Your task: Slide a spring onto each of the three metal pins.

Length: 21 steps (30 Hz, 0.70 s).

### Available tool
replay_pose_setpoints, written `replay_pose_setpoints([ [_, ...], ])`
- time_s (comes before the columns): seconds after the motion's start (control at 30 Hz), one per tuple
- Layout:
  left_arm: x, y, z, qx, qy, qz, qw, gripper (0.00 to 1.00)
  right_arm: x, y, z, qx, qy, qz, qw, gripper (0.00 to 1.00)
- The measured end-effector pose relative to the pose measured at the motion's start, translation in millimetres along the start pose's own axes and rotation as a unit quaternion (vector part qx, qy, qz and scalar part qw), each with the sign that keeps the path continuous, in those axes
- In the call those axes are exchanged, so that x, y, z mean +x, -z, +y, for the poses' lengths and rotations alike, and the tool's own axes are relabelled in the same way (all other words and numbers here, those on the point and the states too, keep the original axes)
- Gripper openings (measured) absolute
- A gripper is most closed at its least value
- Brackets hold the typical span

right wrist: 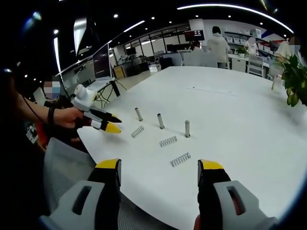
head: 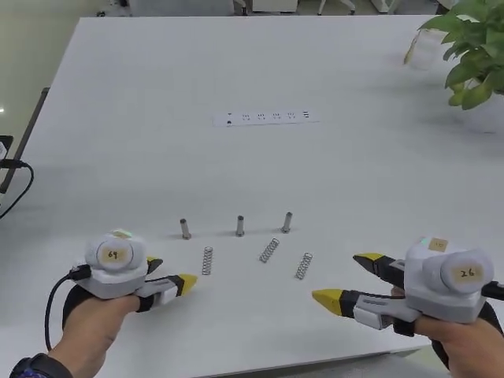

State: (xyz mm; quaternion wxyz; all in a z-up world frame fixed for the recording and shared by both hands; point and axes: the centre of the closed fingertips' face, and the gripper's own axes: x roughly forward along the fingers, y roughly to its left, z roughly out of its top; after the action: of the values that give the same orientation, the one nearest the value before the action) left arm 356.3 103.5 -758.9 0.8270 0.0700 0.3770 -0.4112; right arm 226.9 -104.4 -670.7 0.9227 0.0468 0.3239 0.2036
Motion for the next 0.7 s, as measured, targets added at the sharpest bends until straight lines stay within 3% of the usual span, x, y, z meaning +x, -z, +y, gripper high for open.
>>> replay_pose_setpoints([
  [0.7, 26.5, -13.3, -20.7, 0.002, 0.014, 0.0, 0.9999, 0.35, -2.6, -1.5, -2.3, -0.003, 0.002, 0.001, 1.0, 0.63],
])
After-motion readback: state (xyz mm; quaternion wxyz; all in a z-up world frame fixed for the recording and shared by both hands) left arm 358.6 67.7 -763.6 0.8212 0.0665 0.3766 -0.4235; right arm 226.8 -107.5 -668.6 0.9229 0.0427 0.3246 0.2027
